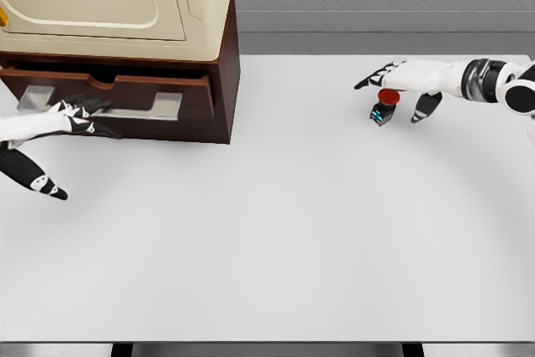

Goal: Open the cabinet drawer with left arm, and place a switch into the drawer with right arm

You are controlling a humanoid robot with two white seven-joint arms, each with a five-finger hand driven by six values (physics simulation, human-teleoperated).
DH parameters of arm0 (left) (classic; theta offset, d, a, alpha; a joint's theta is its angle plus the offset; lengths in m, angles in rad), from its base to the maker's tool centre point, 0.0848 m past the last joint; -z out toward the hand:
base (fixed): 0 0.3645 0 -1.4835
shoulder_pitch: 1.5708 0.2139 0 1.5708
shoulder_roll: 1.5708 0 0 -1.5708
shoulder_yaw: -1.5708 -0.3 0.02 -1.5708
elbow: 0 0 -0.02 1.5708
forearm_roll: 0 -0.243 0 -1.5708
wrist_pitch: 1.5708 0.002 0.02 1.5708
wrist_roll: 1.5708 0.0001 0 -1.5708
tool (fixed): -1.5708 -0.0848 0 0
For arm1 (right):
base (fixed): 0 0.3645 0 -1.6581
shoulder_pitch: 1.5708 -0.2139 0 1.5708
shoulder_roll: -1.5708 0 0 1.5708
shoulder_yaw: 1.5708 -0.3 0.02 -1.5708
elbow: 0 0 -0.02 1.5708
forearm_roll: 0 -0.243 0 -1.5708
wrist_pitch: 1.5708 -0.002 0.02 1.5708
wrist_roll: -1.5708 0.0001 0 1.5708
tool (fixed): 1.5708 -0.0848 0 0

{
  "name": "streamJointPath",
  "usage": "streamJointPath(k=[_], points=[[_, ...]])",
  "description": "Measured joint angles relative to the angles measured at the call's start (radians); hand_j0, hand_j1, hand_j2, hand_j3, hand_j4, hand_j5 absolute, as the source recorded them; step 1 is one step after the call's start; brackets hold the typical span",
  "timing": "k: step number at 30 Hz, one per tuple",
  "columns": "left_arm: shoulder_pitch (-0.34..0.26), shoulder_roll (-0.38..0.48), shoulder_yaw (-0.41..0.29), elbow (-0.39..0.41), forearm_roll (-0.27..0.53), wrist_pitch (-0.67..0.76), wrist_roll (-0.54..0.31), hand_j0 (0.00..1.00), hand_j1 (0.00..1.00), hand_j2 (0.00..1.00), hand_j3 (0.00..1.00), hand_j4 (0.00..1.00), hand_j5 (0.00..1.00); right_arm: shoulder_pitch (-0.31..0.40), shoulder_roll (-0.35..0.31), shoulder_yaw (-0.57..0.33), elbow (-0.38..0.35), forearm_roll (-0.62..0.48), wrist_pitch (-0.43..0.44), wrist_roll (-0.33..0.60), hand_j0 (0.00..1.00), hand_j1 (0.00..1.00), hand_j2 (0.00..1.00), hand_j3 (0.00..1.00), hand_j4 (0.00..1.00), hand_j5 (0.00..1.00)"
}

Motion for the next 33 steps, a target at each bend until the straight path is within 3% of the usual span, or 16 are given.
streamJointPath(k=[22, 24, 25, 33], points=[[-0.001, 0.086, -0.039, -0.001, -0.011, -0.175, -0.047, 1.0, 1.0, 1.0, 1.0, 1.0, 1.0, -0.009, 0.014, 0.0, 0.017, 0.028, 0.0, 0.0, 1.0, 1.0, 1.0, 1.0, 1.0, 1.0], [-0.001, 0.092, -0.039, 0.0, -0.013, -0.188, -0.048, 1.0, 1.0, 1.0, 1.0, 1.0, 1.0, -0.011, 0.015, 0.0, 0.023, 0.03, 0.0, 0.0, 0.97, 0.97, 0.97, 0.97, 0.97, 0.97], [-0.001, 0.095, -0.042, -0.001, -0.008, -0.193, -0.054, 1.0, 1.0, 1.0, 1.0, 1.0, 1.0, -0.012, 0.017, 0.0, 0.027, 0.031, 0.0, 0.0, 0.9, 0.9, 0.9, 0.9, 0.9, 0.9], [-0.002, 0.132, -0.056, 0.0, 0.01, -0.263, -0.029, 1.0, 1.0, 1.0, 1.0, 1.0, 1.0, -0.017, 0.021, 0.0, 0.039, 0.035, 0.0, 0.0, 0.92, 0.92, 0.92, 0.92, 0.92, 0.92]])
